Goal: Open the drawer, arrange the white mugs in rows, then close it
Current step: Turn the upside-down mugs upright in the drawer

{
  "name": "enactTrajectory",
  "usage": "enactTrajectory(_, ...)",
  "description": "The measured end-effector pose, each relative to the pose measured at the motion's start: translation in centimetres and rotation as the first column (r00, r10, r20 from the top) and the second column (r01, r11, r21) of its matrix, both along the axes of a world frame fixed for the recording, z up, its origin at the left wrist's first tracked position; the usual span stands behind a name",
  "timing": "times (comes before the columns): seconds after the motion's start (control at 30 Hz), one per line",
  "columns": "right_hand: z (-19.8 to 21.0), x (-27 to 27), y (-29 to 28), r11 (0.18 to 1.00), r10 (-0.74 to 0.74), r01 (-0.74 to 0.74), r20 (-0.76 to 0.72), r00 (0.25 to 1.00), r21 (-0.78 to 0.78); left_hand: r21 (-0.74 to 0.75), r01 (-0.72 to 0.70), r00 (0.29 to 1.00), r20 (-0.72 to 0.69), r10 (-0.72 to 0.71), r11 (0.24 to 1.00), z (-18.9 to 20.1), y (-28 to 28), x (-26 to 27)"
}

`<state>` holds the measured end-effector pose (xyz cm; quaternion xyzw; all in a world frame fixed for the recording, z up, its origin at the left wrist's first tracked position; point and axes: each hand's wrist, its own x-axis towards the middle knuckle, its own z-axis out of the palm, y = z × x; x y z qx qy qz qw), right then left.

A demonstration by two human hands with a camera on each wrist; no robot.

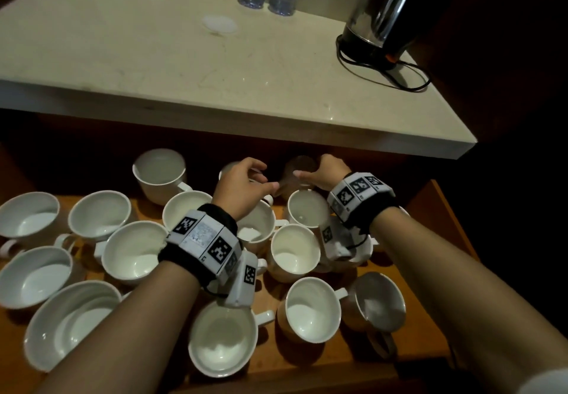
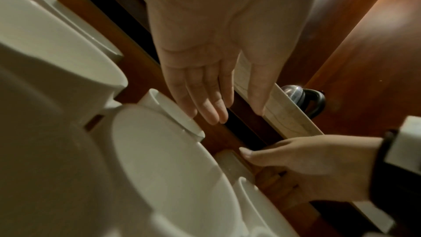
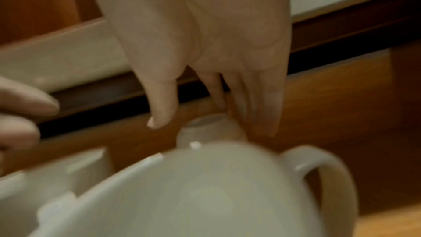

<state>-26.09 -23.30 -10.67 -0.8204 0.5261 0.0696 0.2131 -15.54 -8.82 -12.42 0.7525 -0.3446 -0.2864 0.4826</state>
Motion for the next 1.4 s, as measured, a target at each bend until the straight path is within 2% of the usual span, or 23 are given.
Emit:
enactTrajectory(0.13,-0.6,1.9,0.5,0.997,0.058,-0.053,-0.079,0.995,0.062,0.002,-0.013,1.000,0.022,0.013,1.000,0.1,0.2,0.2)
enactTrajectory(0.27,-1.2,2.9,0.0,0.986,0.116,-0.147,-0.302,0.946,-0.083,0.007,-0.017,0.999,0.029,0.017,1.000,0.2,0.3,0.4)
enactTrajectory(0.33,-1.2,2.8,0.1,0.982,0.122,-0.159,-0.312,0.942,-0.097,0.008,-0.008,1.000,0.026,0.008,1.000,0.3,0.3,0.4)
enactTrajectory(0.47,-0.4,1.9,0.1,0.998,0.051,-0.062,-0.248,0.967,-0.034,0.003,0.011,1.000,0.026,-0.011,1.000,0.4,0.2,0.3)
enactTrajectory(0.67,-0.1,-0.7,0.2,0.998,0.003,-0.005,-0.025,1.000,-0.065,0.002,0.011,0.998,0.066,-0.011,1.000,0.6,0.1,0.1)
enactTrajectory(0.83,1.2,-2.7,0.2,0.997,-0.025,0.036,0.166,0.986,-0.065,0.032,0.027,0.993,0.117,-0.030,0.999,1.0,0.0,-0.4)
enactTrajectory(1.17,3.0,-6.0,1.3,0.983,-0.049,0.094,0.268,0.962,-0.157,0.024,0.086,0.991,0.098,-0.088,0.996,1.0,-0.5,-1.0)
enactTrajectory(1.3,5.0,-8.1,2.1,0.984,-0.080,0.143,0.450,0.890,-0.109,0.032,0.166,0.984,0.062,-0.168,0.986,1.2,-0.6,-1.4)
enactTrajectory(1.33,5.5,-8.5,2.4,0.987,-0.112,0.155,0.521,0.846,-0.040,0.039,0.193,0.980,0.047,-0.195,0.980,1.2,-0.6,-1.5)
enactTrajectory(1.4,6.5,-9.3,3.4,0.971,-0.233,0.133,0.662,0.712,0.198,0.026,0.254,0.967,-0.021,-0.254,0.967,1.3,-0.7,-1.8)
